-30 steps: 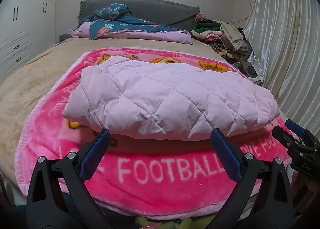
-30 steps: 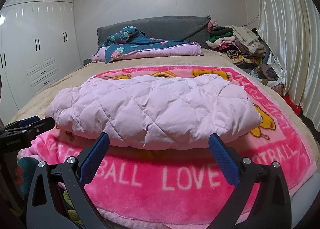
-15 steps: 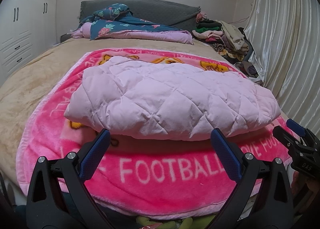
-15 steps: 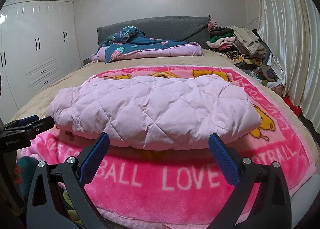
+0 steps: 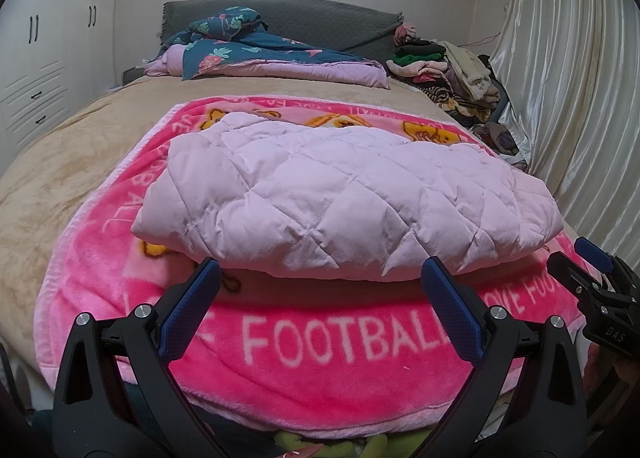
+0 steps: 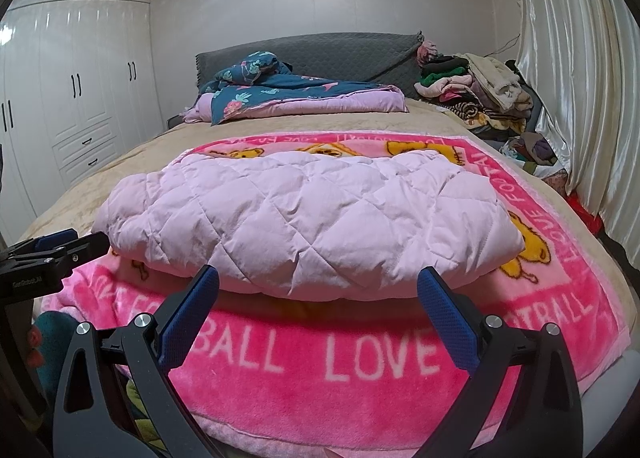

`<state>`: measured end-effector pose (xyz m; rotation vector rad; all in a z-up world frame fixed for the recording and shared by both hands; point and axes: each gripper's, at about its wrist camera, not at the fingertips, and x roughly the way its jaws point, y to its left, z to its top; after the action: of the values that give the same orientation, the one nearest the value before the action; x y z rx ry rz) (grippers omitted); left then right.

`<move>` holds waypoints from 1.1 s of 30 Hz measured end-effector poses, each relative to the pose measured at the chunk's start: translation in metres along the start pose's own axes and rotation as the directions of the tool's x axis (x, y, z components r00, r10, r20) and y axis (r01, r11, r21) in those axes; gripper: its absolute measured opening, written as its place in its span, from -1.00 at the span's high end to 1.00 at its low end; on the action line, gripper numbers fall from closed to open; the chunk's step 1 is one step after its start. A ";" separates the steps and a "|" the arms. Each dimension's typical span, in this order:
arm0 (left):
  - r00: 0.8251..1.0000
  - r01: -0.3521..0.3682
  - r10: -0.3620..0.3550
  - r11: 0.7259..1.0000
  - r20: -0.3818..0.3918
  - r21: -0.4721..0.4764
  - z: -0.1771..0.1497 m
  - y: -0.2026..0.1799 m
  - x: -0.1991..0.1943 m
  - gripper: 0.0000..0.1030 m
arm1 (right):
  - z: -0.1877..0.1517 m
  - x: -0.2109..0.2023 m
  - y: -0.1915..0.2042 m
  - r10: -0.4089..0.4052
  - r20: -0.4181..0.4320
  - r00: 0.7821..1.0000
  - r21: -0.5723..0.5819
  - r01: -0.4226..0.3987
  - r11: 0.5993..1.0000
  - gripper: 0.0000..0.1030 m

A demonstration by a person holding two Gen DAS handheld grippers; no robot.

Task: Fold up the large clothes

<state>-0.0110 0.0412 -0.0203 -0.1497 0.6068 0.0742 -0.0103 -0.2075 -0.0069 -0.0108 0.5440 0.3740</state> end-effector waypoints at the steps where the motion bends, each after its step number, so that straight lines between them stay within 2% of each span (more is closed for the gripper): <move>1: 1.000 -0.003 0.003 1.000 0.000 0.001 0.000 0.000 0.000 -0.82 | 0.000 0.000 0.000 0.001 0.000 1.000 -0.001 -0.001 1.000 -0.92; 16: 1.000 0.002 -0.002 1.000 0.000 0.003 0.000 -0.001 -0.001 -0.82 | 0.002 0.000 0.002 0.001 -0.001 1.000 -0.007 -0.001 1.000 -0.92; 24: 0.999 0.031 -0.031 0.999 -0.018 0.010 0.001 -0.003 0.002 -0.82 | 0.002 -0.004 0.000 -0.019 0.004 1.000 -0.020 0.019 1.000 -0.92; 30: 0.999 0.006 -0.006 1.000 -0.035 0.016 0.000 -0.008 0.008 -0.82 | 0.004 -0.006 -0.017 -0.050 0.016 0.999 0.019 0.049 0.999 -0.92; 33: 0.999 0.004 -0.003 1.000 -0.043 0.014 0.000 -0.008 0.012 -0.82 | 0.003 -0.009 -0.037 -0.094 0.024 0.995 0.055 0.093 0.994 -0.92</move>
<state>-0.0004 0.0341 -0.0261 -0.1391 0.6500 0.0637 -0.0034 -0.2446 -0.0032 0.0201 0.5253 0.2676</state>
